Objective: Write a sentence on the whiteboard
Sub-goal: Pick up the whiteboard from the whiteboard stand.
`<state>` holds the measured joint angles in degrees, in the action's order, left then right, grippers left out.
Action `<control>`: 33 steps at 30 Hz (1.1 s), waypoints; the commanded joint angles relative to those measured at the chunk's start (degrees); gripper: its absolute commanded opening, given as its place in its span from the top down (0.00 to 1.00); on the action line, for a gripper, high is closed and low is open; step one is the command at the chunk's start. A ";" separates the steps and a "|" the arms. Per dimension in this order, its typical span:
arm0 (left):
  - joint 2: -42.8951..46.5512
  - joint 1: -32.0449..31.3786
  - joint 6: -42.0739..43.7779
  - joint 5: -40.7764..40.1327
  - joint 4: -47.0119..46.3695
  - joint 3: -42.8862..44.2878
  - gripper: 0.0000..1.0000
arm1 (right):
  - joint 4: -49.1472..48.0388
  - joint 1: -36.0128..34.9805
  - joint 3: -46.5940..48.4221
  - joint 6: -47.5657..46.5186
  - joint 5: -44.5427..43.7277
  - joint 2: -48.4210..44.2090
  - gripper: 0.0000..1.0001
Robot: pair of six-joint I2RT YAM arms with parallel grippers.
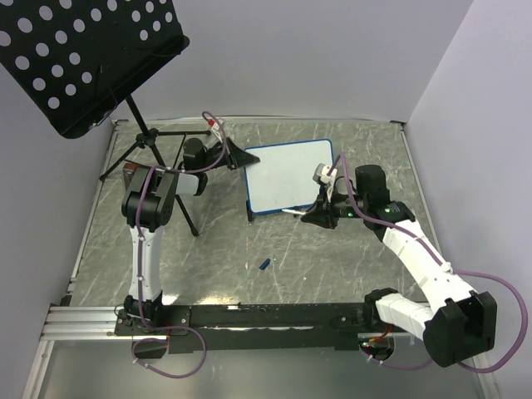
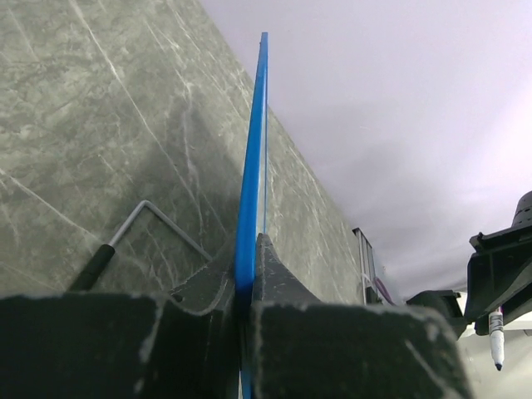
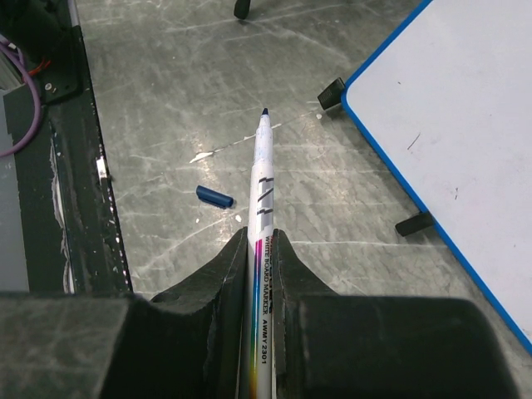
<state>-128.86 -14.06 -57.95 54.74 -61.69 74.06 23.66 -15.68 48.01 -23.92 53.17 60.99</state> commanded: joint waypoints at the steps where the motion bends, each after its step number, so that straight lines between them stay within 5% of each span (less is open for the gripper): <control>1: 2.11 0.27 4.24 -0.68 1.22 1.26 0.99 | -0.72 0.56 2.26 -1.57 0.53 -0.35 1.00; 25: 7.30 -1.84 -7.34 -11.23 -2.73 8.47 0.99 | -0.11 1.62 2.62 -1.57 1.06 -2.11 1.00; 33: 16.06 -2.89 -5.87 -12.28 -1.86 0.05 0.99 | 3.85 3.11 5.60 -1.57 5.28 -2.63 1.00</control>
<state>-124.16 -15.75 -62.87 44.27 -57.76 78.15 25.61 -13.78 49.01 -24.23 54.15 60.20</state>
